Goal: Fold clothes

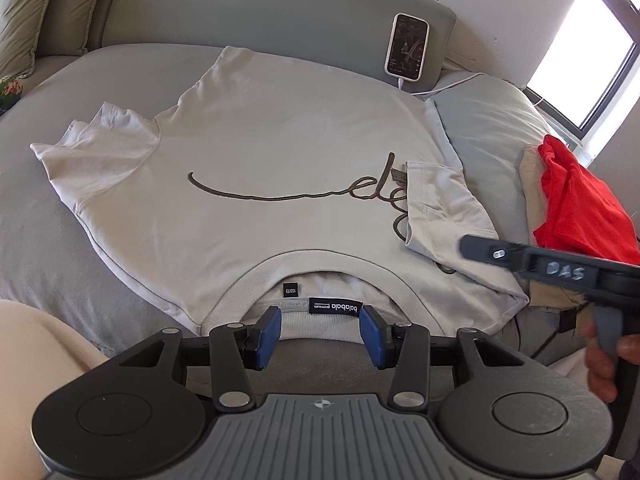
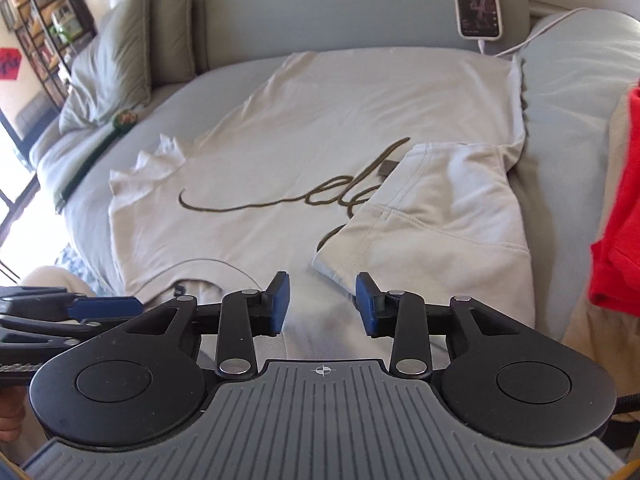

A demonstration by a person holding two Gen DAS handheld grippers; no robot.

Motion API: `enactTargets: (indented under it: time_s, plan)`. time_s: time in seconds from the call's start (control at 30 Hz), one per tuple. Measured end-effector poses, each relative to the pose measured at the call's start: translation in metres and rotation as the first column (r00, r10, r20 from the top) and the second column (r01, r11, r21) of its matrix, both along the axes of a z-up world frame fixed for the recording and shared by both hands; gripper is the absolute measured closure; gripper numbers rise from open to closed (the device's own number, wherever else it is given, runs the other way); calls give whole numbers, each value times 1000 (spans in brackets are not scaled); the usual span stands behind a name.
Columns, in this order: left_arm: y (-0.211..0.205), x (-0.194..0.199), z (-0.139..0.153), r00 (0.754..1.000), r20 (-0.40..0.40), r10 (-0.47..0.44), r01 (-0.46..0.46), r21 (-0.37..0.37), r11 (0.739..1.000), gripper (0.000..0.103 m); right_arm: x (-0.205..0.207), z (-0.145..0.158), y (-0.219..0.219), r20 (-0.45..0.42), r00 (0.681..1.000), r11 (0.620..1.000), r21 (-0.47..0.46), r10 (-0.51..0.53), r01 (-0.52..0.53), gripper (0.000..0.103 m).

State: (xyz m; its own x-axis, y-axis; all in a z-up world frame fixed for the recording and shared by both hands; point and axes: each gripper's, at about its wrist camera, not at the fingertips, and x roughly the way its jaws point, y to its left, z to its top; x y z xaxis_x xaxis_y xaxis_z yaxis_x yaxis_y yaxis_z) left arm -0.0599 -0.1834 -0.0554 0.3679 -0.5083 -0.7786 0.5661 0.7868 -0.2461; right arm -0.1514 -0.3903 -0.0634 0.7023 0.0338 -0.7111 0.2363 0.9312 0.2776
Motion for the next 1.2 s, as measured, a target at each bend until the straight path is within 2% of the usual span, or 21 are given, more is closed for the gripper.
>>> enactTargets:
  time_s: [0.07,0.13,0.2,0.3,0.33,0.4,0.43,0.47,0.5,0.6,0.67,0.7,0.83,0.9,1.0,1.07,1.1,1.2]
  plan:
    - [-2,1,-1,1000,-4,2,-2,1,1000,60,-22,9,-14,31,986,987,-7,-162,163,65]
    - [-7,-1,-2,1000,-4,-6,6,6,1000,60,-37,11,-29,27,954,954,-2,-299,299,66]
    - [-11,-4,-3,1000,-6,-25,25,10,1000,60,-40,5,-40,4,940,940,0,-342,342,84]
    - [-16,-9,-4,999,-5,-48,48,19,999,60,-32,-9,-46,-19,938,938,18,-346,347,85]
    - [-17,-9,-4,999,-4,-51,51,22,998,60,-28,-15,-45,-30,936,937,-4,-350,350,85]
    - [-16,-9,-5,999,0,-46,46,28,999,60,-19,-28,-41,-76,928,929,-105,-364,356,87]
    - [-15,-9,-5,999,2,-44,43,31,999,60,-14,-37,-38,-142,916,918,-193,-375,346,91]
    - [-14,-8,-5,999,1,-40,40,34,999,60,-13,-46,-37,-197,903,906,-270,-382,325,103]
    - [-13,-7,-6,999,1,-35,35,36,999,60,-15,-50,-36,-215,896,901,-294,-388,320,103]
    - [-13,-5,-8,1000,-7,-28,28,43,999,59,-20,-48,-36,-247,876,894,-290,-414,341,103]
    - [-13,-5,-10,999,-10,-32,32,43,999,59,-21,-38,-34,-230,880,899,-255,-415,357,103]
    - [-14,-4,-11,999,-13,-35,35,43,998,59,-22,-33,-33,-217,884,901,-235,-414,364,97]
    - [-19,-4,-13,999,-18,-51,51,39,998,59,-14,-8,-31,-62,910,904,-166,-409,395,96]
    - [-20,-4,-11,998,-12,-59,59,33,998,59,7,-7,-37,-38,913,903,-164,-407,396,96]
    - [-18,-1,-9,999,-5,-51,51,25,998,59,42,-20,-51,-54,912,903,-177,-406,392,96]
    - [-14,4,-8,999,-5,-33,33,20,999,59,57,-40,-63,-104,903,902,-172,-416,395,97]
    - [-13,7,-8,1000,-6,-24,24,18,1000,59,61,-47,-66,-121,898,897,-191,-424,398,103]
    - [-7,17,-8,1000,-7,6,-6,10,1000,59,64,-54,-66,-141,887,880,-263,-440,395,103]
